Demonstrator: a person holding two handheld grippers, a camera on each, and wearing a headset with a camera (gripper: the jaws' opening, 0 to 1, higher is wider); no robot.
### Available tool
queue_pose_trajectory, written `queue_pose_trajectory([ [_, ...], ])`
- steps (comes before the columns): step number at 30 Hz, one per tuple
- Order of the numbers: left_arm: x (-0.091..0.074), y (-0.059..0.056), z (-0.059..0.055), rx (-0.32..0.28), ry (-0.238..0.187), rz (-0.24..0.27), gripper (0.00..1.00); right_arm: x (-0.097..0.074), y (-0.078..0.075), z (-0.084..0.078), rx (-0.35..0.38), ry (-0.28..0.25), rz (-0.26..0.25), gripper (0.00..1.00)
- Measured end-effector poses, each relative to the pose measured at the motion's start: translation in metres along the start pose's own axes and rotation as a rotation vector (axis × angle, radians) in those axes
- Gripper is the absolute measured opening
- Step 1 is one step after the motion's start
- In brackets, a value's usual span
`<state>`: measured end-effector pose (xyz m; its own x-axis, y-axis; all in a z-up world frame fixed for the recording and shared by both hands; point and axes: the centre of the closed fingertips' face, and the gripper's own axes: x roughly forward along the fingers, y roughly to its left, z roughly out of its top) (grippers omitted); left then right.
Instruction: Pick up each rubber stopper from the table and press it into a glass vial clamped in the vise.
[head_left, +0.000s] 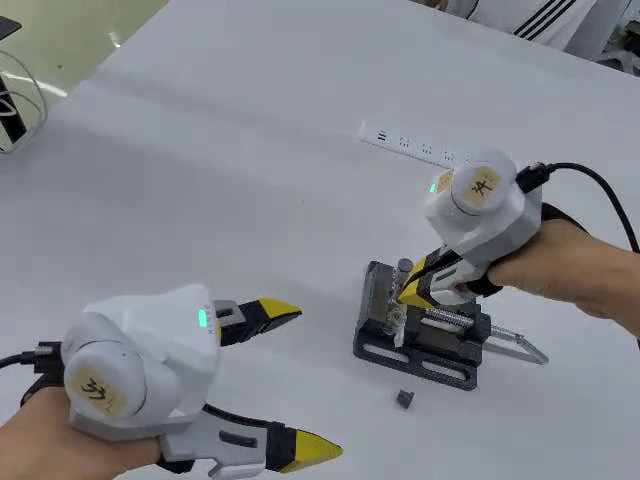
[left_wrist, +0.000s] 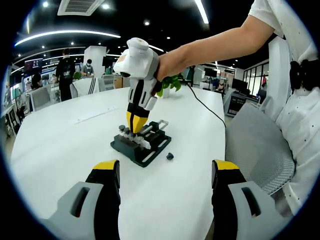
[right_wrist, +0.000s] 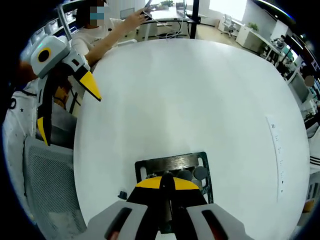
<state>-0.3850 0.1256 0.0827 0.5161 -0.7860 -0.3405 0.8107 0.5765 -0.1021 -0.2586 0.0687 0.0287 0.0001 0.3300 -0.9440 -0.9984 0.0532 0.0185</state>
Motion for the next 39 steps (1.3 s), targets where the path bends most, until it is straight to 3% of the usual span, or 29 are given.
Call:
queue_pose_trajectory([
  [9, 0.0, -0.001, -0.001, 0.006, 0.01, -0.006, 0.74, -0.007, -0.002, -0.004, 0.023, -0.056, -0.043, 0.0],
  [23, 0.0, -0.006, 0.0, 0.023, 0.032, -0.024, 0.74, -0.038, 0.01, -0.014, 0.083, -0.182, -0.099, 0.18],
  [39, 0.005, -0.012, -0.004, 0.073, 0.093, -0.068, 0.72, -0.069, 0.026, -0.05, 0.191, -0.324, -0.173, 0.35],
])
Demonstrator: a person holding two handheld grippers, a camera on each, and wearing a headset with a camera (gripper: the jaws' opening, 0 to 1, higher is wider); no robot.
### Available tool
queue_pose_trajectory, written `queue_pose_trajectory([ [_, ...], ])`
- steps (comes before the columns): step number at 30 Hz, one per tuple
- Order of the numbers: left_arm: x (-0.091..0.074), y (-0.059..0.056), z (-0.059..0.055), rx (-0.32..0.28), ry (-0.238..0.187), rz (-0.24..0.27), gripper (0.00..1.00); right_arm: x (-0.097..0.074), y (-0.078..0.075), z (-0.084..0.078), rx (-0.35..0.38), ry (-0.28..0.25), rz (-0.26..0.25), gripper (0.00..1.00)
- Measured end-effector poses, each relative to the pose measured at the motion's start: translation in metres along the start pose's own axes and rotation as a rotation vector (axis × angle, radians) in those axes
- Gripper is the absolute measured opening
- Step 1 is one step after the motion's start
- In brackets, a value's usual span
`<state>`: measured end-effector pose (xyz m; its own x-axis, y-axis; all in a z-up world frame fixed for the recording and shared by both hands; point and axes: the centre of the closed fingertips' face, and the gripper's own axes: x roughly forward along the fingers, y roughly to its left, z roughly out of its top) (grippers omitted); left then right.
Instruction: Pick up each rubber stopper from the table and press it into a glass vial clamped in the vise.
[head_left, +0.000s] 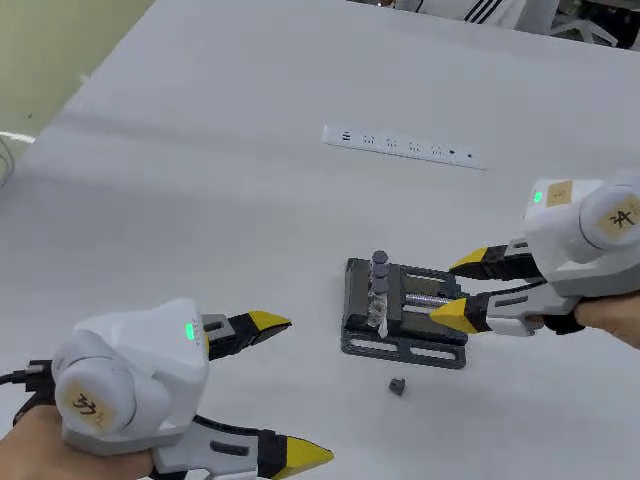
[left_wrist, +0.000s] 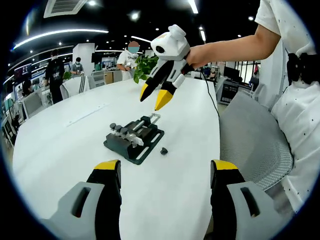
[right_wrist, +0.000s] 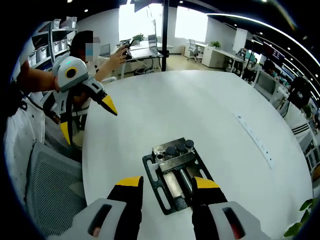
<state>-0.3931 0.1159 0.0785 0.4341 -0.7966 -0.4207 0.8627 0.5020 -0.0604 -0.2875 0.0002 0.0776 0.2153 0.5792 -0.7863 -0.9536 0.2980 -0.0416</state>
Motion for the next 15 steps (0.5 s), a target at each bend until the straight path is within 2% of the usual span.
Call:
queue_pose_trajectory([
  [5, 0.003, -0.001, 0.0, 0.014, 0.018, -0.014, 0.71, -0.01, 0.003, -0.013, 0.023, -0.02, -0.012, 0.37],
  [15, 0.011, -0.002, -0.001, 0.046, 0.056, -0.046, 0.71, -0.025, 0.015, -0.04, 0.05, -0.077, -0.007, 0.52],
])
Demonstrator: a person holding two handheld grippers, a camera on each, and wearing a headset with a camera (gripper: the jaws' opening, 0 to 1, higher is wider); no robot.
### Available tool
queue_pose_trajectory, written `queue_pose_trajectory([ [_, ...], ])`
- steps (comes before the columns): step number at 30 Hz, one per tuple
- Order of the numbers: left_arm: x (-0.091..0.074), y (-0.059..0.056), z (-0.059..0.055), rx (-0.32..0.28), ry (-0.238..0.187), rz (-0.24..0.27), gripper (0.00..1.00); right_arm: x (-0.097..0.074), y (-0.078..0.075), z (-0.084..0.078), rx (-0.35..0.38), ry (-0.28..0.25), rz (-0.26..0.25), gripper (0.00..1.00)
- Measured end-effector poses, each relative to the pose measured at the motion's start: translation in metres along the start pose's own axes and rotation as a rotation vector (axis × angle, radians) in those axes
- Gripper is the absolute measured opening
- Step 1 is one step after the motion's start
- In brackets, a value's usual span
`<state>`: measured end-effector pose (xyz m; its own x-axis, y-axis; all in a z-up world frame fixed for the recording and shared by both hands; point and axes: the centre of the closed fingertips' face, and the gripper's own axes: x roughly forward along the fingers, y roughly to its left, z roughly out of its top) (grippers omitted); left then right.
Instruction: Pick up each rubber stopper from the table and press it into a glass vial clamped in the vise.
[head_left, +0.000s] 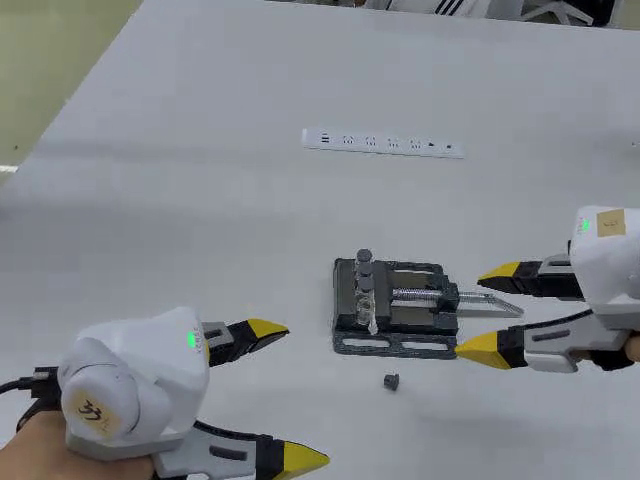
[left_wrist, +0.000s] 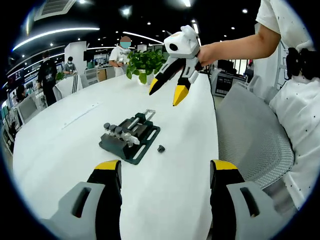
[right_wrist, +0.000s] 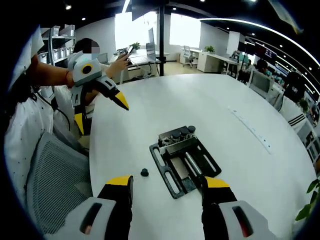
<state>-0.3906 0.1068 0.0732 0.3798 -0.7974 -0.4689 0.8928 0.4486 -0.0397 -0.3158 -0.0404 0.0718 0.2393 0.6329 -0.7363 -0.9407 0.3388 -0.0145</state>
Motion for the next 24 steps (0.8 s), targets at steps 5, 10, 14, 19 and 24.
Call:
queue_pose_trajectory([
  [5, 0.004, -0.001, 0.002, 0.015, 0.013, -0.012, 0.68, -0.009, 0.01, -0.012, 0.023, -0.03, 0.012, 0.57],
  [10, 0.008, 0.0, 0.002, 0.032, 0.035, -0.022, 0.65, -0.018, 0.019, -0.022, 0.041, -0.061, 0.013, 0.63],
  [14, 0.013, 0.0, 0.002, 0.055, 0.055, -0.038, 0.61, -0.022, 0.026, -0.032, 0.049, -0.082, 0.016, 0.67],
  [19, 0.022, 0.004, 0.002, 0.078, 0.078, -0.052, 0.58, -0.027, 0.037, -0.043, 0.048, -0.113, 0.026, 0.74],
  [24, 0.036, 0.003, -0.002, 0.093, 0.118, -0.077, 0.53, -0.032, 0.039, -0.055, 0.079, -0.14, 0.013, 0.75],
])
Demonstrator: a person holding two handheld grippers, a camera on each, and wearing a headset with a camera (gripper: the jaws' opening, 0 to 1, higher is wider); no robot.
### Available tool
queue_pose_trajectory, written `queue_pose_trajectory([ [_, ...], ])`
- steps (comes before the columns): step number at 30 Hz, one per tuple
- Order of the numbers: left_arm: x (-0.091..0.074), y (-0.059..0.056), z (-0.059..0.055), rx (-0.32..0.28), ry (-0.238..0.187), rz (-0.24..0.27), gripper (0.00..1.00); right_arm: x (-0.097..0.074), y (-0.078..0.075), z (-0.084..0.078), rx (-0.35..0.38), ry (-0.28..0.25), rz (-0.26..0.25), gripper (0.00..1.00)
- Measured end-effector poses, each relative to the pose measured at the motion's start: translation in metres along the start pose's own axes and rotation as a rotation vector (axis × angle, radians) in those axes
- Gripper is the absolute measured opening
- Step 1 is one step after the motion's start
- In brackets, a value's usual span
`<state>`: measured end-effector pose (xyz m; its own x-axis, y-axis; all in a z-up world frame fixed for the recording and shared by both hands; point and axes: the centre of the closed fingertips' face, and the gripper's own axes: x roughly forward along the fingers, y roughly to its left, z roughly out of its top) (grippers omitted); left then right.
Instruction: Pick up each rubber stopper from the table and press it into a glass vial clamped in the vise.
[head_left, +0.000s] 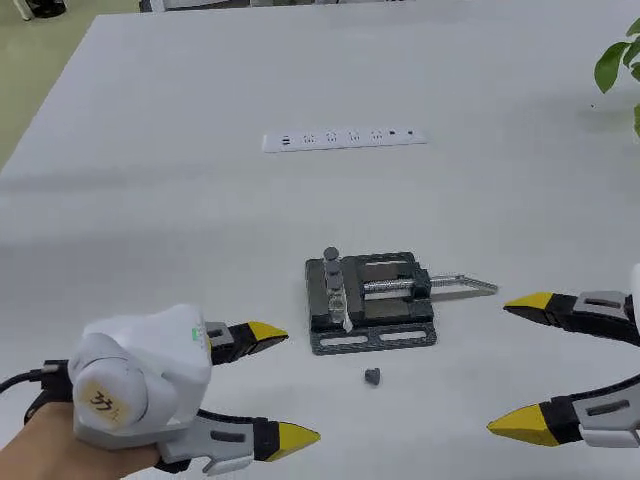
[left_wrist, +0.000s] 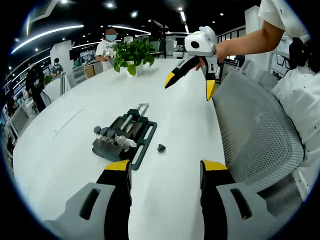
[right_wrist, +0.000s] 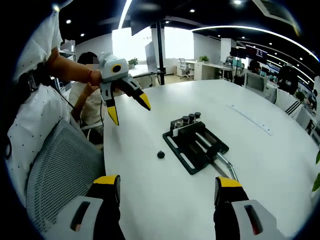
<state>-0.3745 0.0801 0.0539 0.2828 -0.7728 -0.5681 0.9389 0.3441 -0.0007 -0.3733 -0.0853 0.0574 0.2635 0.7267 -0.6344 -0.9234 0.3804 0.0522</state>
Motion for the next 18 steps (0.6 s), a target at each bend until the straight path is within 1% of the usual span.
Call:
queue_pose_trajectory([
  [1, 0.004, -0.003, 0.0, -0.003, 0.02, -0.011, 0.51, -0.002, 0.0, -0.002, 0.008, -0.005, -0.004, 0.75],
  [2, 0.007, -0.004, 0.001, 0.0, 0.027, -0.017, 0.51, -0.002, 0.001, -0.001, 0.014, -0.009, -0.007, 0.75],
  [4, 0.015, -0.003, -0.001, 0.019, 0.028, -0.03, 0.49, -0.005, 0.002, -0.004, 0.023, -0.024, -0.014, 0.74],
  [6, 0.023, -0.004, -0.001, 0.028, 0.044, -0.048, 0.47, -0.007, 0.003, -0.007, 0.036, -0.035, -0.016, 0.74],
  [8, 0.029, -0.002, -0.004, 0.036, 0.053, -0.055, 0.45, -0.007, 0.004, -0.008, 0.04, -0.047, -0.017, 0.75],
  [9, 0.034, -0.001, -0.007, 0.042, 0.078, -0.06, 0.44, -0.007, 0.005, -0.009, 0.048, -0.046, -0.016, 0.75],
  [10, 0.036, -0.001, -0.008, 0.052, 0.085, -0.063, 0.42, -0.009, 0.005, -0.012, 0.053, -0.042, -0.016, 0.74],
  [11, 0.041, 0.001, -0.008, 0.081, 0.075, -0.071, 0.41, -0.01, 0.005, -0.016, 0.056, -0.038, -0.019, 0.74],
  [12, 0.044, 0.002, -0.008, 0.08, 0.078, -0.074, 0.39, -0.011, 0.005, -0.017, 0.057, -0.039, -0.021, 0.74],
  [13, 0.047, 0.002, -0.008, 0.079, 0.084, -0.077, 0.36, -0.011, 0.004, -0.017, 0.061, -0.042, -0.023, 0.74],
  [15, 0.055, 0.003, -0.013, 0.121, 0.12, -0.087, 0.32, -0.012, 0.005, -0.017, 0.071, -0.049, -0.028, 0.74],
  [16, 0.061, 0.003, -0.014, 0.134, 0.126, -0.092, 0.3, -0.012, 0.005, -0.017, 0.077, -0.049, -0.032, 0.74],
  [18, 0.068, 0.002, -0.014, 0.139, 0.13, -0.099, 0.28, -0.013, 0.005, -0.017, 0.084, -0.051, -0.037, 0.74],
])
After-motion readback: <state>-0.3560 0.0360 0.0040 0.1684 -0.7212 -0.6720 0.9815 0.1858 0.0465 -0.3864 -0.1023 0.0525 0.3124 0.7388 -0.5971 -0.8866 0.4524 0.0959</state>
